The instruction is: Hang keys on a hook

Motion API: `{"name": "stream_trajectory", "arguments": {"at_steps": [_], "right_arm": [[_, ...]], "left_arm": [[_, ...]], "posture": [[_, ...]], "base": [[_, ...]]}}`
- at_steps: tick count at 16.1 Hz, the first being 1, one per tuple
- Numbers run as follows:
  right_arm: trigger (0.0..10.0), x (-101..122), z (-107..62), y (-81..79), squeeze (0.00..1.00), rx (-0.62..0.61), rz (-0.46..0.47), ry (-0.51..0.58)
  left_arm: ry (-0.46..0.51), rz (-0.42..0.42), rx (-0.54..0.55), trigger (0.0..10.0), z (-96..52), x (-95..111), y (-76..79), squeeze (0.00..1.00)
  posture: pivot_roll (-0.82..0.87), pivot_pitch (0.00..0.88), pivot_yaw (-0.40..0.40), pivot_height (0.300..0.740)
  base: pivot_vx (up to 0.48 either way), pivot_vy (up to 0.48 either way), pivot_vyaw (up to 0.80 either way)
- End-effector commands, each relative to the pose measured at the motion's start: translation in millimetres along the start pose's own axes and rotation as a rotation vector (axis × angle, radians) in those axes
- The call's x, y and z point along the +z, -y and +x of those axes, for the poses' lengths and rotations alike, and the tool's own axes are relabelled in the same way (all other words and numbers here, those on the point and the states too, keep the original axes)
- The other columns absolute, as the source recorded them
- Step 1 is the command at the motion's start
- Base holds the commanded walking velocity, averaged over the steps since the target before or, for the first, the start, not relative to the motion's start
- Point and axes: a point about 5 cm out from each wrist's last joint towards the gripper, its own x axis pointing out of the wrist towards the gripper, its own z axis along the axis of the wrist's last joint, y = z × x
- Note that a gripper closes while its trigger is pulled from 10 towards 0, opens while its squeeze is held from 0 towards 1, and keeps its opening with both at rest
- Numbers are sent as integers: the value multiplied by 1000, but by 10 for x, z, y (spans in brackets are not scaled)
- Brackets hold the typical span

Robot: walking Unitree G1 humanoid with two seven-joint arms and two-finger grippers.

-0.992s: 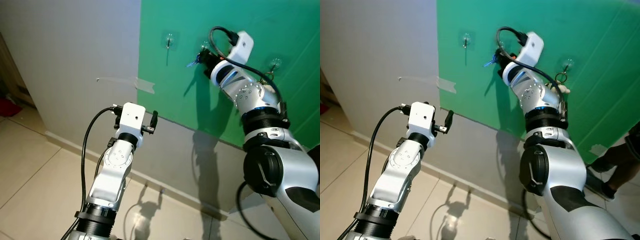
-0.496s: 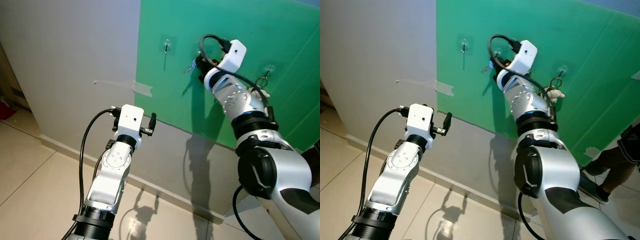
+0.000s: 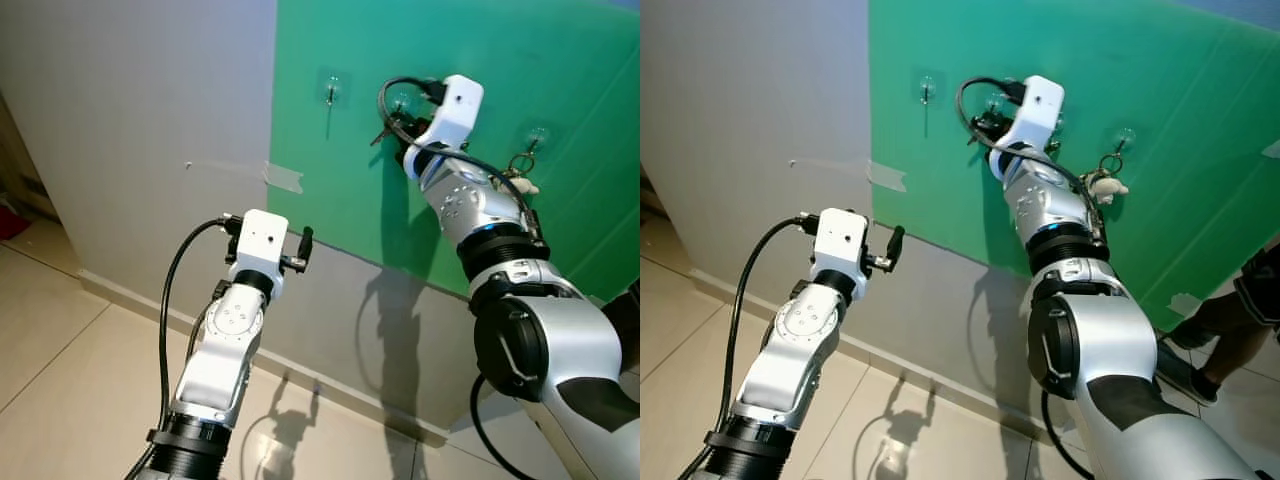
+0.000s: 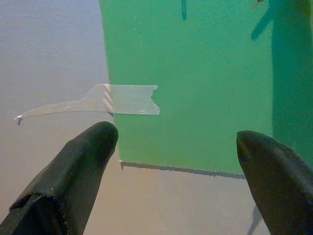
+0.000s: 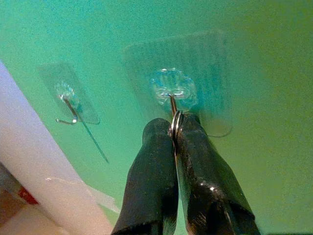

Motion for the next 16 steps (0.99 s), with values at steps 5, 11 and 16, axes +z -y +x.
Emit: {"name": "stream_trajectory", "arguments": {"at_steps": [5,11,16], "right_arm": [[10000,-242,-37,108,0,-7,-172,-60],[10000,10,12,138,0,-28,40,-21],[10000,85,36,100,0,-28,223,-47]], "left_arm": [[13,-7,-21,10000,11,49,72,0],[15,-9,-27,10000,9,53,90,0],[15,-9,-29,10000,15,56,89,0]], "posture": [[77,0,-106,740],[91,0,-107,740],[96,0,-105,740]], "base": [[0,0,0],[0,0,0],[0,0,0]]}}
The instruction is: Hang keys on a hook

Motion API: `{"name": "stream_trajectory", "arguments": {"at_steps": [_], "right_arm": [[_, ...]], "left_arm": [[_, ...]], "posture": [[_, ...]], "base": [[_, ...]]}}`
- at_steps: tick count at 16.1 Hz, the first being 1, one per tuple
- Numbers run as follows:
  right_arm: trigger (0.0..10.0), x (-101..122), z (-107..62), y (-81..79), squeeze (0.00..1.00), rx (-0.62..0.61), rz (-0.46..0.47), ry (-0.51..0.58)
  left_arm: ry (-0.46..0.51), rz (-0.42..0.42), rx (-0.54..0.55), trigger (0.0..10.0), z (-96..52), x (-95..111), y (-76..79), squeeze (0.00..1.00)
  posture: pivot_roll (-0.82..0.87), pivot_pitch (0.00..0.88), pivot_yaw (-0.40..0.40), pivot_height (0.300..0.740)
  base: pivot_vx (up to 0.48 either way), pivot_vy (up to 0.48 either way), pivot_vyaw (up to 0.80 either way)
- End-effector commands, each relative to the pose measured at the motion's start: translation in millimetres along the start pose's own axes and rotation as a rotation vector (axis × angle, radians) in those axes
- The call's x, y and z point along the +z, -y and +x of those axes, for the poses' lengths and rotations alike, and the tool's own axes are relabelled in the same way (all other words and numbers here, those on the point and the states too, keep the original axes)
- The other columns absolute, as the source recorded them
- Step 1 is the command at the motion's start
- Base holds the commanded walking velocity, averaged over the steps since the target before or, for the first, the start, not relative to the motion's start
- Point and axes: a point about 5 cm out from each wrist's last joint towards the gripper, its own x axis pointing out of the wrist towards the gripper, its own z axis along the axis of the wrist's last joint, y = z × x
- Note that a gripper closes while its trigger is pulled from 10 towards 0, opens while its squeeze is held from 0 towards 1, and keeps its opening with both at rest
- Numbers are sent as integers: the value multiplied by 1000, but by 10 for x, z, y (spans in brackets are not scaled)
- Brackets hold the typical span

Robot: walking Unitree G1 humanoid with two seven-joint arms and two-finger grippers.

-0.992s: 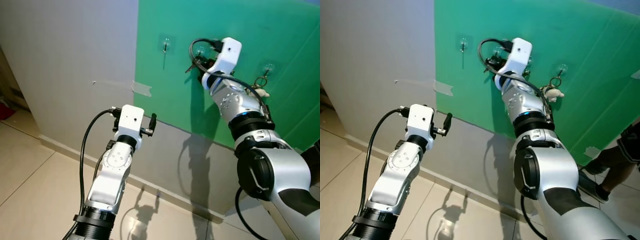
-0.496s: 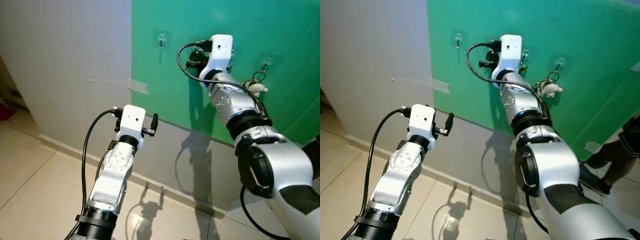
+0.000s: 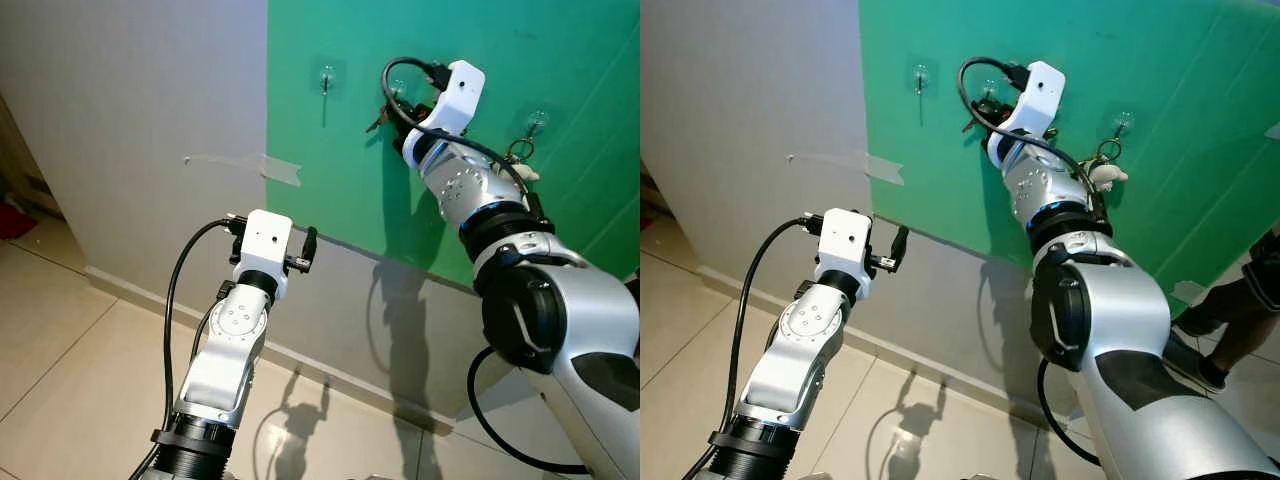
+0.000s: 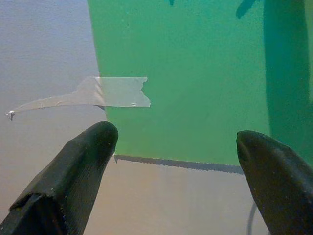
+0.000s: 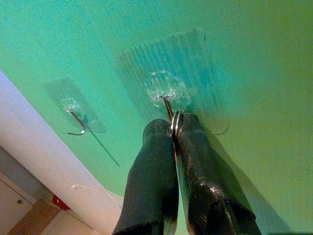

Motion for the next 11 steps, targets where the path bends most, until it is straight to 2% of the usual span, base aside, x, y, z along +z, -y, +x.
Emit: {"name": "stream_trajectory", "arguments": {"at_steps": [1,2,3,4,6,8,11], "right_arm": [[10000,-16,-23,124,0,-53,21,-30],[10000,11,-20,118,0,-50,2,-21],[10000,133,-14,90,0,-47,-196,34],[10000,213,-13,65,0,-51,-306,76],[10000,211,-12,48,0,-39,-387,79],[10000,176,-14,51,0,-35,-392,74],[10000,21,-25,129,0,-63,-266,0]], "left_arm": [[14,1,-20,10000,15,50,52,0],[14,1,-20,10000,14,50,53,0],[14,0,-18,10000,7,49,58,0],[11,-2,-17,10000,-1,40,57,0],[9,-3,-16,10000,-4,36,57,0],[6,-4,-18,10000,6,30,58,0],[8,-2,-25,10000,12,32,72,0]], "posture": [[99,0,-105,740],[103,0,-107,740],[104,0,-110,740],[102,0,-111,740],[101,0,-111,740],[96,0,-108,740],[99,0,-109,740]], "base": [[0,0,0],[0,0,0],[0,0,0],[0,0,0],[0,0,0],[0,0,0],[0,0,0]]}}
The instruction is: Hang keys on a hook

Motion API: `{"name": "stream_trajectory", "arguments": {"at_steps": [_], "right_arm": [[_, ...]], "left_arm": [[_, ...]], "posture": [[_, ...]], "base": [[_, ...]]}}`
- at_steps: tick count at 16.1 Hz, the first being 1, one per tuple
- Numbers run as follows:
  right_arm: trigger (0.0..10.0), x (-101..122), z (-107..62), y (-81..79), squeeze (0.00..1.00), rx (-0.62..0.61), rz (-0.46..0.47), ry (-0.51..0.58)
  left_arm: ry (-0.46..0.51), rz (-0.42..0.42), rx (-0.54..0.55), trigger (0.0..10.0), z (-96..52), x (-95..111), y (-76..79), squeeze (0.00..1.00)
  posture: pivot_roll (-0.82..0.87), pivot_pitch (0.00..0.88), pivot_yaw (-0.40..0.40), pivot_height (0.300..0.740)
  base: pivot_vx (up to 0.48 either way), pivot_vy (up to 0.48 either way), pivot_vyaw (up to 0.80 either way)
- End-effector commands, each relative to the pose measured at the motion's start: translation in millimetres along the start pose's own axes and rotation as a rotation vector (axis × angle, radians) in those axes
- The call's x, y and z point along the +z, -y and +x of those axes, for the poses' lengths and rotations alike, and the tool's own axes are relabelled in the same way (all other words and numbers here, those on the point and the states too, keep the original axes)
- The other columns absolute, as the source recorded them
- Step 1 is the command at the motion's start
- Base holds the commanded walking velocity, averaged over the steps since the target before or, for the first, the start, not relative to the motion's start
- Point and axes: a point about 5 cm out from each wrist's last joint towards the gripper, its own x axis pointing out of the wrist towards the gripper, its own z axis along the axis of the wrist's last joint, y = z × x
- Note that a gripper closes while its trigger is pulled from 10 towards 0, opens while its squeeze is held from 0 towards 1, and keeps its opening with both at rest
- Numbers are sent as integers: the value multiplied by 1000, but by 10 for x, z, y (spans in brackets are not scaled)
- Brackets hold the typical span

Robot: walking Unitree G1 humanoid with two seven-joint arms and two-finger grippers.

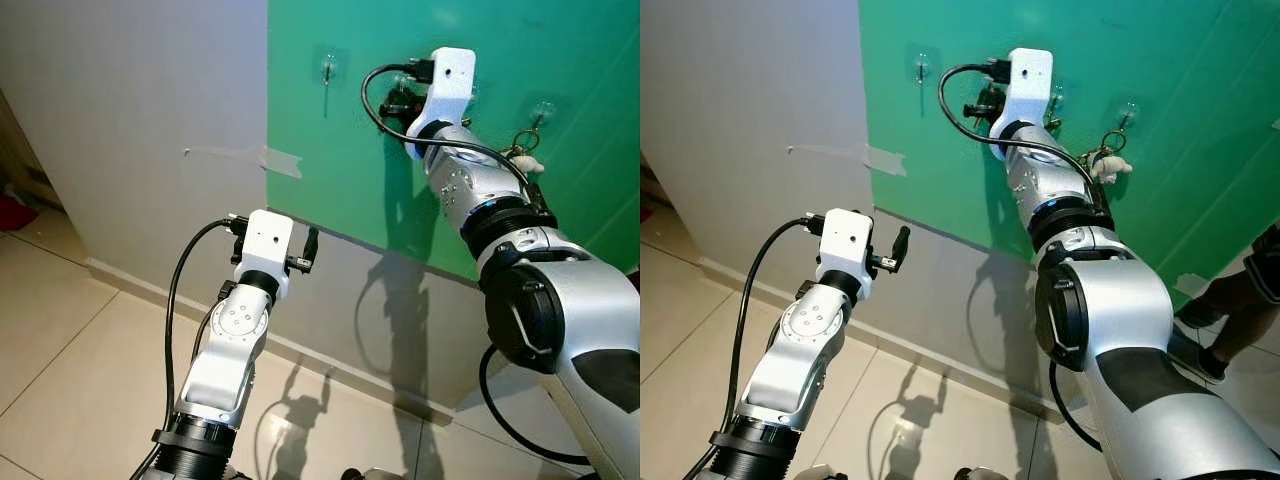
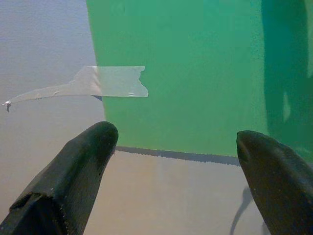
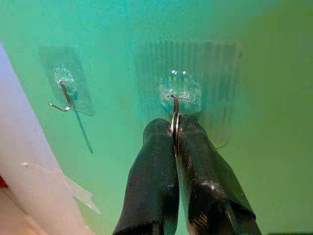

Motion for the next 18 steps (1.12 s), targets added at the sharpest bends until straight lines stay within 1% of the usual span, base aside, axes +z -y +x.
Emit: {"name": "stream_trajectory", "arguments": {"at_steps": [1,2,3,4,5,6,7,8,9,10,15,16,17,18], "right_arm": [[10000,-172,-47,158,0,-71,50,-78],[10000,-278,-70,194,0,-95,87,-124],[10000,-314,-80,210,0,-109,101,-140],[10000,-358,-90,221,0,-119,138,-160],[10000,-419,-104,227,0,-129,199,-189],[10000,-519,-130,233,0,-154,322,-234],[10000,-554,-140,240,0,-162,320,-248],[10000,-567,-146,253,0,-168,265,-254],[10000,-576,-147,247,459,-160,239,-257],[10000,-568,-146,251,1000,-161,218,-249],[10000,-518,-132,245,1000,-159,214,-229],[10000,-511,-128,234,1000,-147,200,-233],[10000,-521,-129,228,0,-146,175,-249],[10000,-513,-128,233,0,-148,145,-243]], "left_arm": [[7,-1,-20,10000,9,28,57,0],[6,0,-21,10000,6,27,63,0],[5,0,-21,10000,5,26,64,0],[4,0,-21,10000,4,24,64,0],[3,0,-22,10000,1,20,65,0],[1,0,-23,10000,-5,15,70,0],[1,1,-24,10000,-12,14,75,0],[1,2,-25,10000,-17,15,81,0],[0,2,-26,10000,-21,14,81,0],[0,2,-26,10000,-21,13,78,0],[-2,-3,-23,10000,-12,16,72,0],[-1,-5,-22,10000,-7,21,66,0],[-2,-6,-21,10000,-1,21,63,0],[-2,-7,-21,10000,1,20,66,0]], "posture": [[101,0,-110,740],[102,0,-112,740],[102,0,-112,740],[103,0,-112,740],[105,0,-113,740],[106,0,-113,740],[107,0,-112,740],[109,0,-114,740],[108,0,-114,740],[108,0,-116,740],[108,0,-121,740],[107,0,-122,740],[104,0,-121,740],[103,0,-121,740]], "base": [[0,0,0],[0,0,0],[0,0,0],[0,0,0],[0,0,0],[0,0,0],[0,0,0],[0,0,0],[0,0,0],[0,0,0],[0,0,0],[0,0,0],[0,0,0],[0,0,0]]}}
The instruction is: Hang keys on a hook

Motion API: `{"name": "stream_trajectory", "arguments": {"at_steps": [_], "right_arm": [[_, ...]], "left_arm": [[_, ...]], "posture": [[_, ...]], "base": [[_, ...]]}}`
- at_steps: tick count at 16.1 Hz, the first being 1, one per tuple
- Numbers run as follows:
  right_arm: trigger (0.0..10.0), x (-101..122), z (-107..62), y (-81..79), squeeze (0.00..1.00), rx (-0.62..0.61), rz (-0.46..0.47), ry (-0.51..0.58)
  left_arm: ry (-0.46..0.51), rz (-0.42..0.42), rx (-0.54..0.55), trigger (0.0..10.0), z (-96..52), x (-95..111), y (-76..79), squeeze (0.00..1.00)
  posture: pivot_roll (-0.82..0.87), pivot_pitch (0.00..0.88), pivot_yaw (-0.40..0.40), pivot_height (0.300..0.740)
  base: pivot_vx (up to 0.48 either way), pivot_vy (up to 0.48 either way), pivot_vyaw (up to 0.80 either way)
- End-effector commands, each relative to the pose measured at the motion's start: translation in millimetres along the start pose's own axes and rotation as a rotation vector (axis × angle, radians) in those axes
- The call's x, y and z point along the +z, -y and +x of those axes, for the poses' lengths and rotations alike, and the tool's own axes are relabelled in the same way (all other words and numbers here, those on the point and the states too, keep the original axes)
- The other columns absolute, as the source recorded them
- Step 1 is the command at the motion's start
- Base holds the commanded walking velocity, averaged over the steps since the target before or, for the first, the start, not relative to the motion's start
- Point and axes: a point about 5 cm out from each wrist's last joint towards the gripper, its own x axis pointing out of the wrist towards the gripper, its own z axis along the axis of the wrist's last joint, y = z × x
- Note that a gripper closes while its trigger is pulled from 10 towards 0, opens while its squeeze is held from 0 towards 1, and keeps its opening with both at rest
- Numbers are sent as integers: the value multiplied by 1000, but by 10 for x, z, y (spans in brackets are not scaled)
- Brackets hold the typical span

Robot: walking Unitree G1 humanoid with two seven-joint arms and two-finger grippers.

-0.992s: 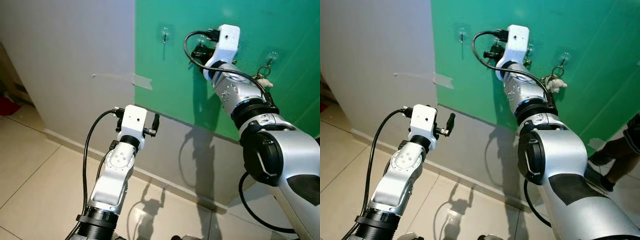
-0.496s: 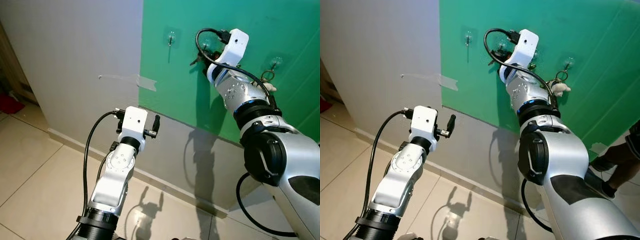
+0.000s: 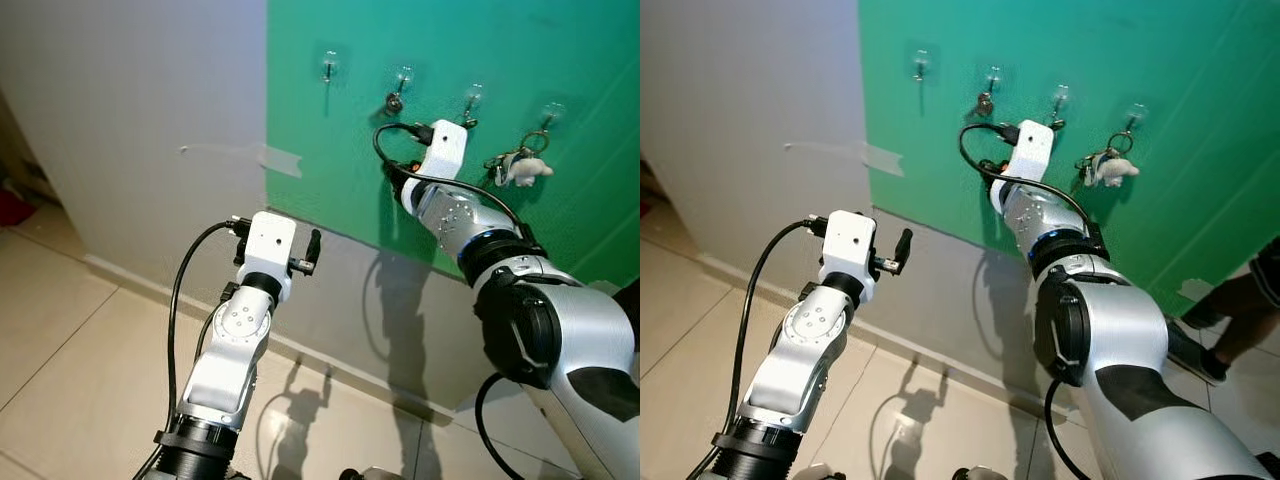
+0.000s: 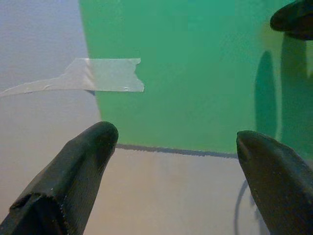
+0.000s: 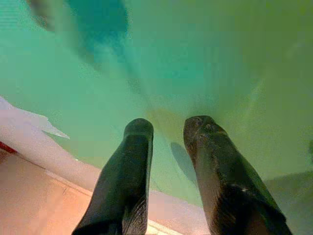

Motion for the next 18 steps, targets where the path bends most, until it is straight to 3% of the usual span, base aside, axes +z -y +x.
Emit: {"name": "stream_trajectory", "arguments": {"at_steps": [1,3,6,7,11,14,16,18], "right_arm": [[10000,167,-15,48,0,-28,-46,56],[10000,210,-17,19,0,-12,-187,99],[10000,351,-49,-90,0,46,-520,248],[10000,373,-63,-106,0,63,-556,283],[10000,353,-177,31,0,100,-533,397],[10000,6,-334,193,0,96,-510,416],[10000,-261,-459,316,0,76,-474,385],[10000,-441,-549,435,0,27,-465,352]], "left_arm": [[3,-2,-13,10000,9,31,34,0],[2,-11,-20,10000,8,31,42,0],[6,-7,-22,10000,11,33,48,0],[8,-4,-18,10000,15,34,36,0],[-13,1,-3,10000,44,-8,-40,0],[-46,-26,-5,10000,37,-87,-147,0],[-71,-43,-46,10000,58,-117,-108,0],[-78,-40,-85,10000,69,-130,-59,0]], "posture": [[103,0,-121,740],[98,0,-119,740],[93,0,-112,740],[89,0,-106,740],[60,0,-89,740],[27,0,-52,740],[-22,0,11,740],[-32,0,22,740]], "base": [[0,0,0],[0,0,0],[0,0,0],[0,0,0],[0,0,0],[0,0,0],[0,0,0],[0,0,0]]}}
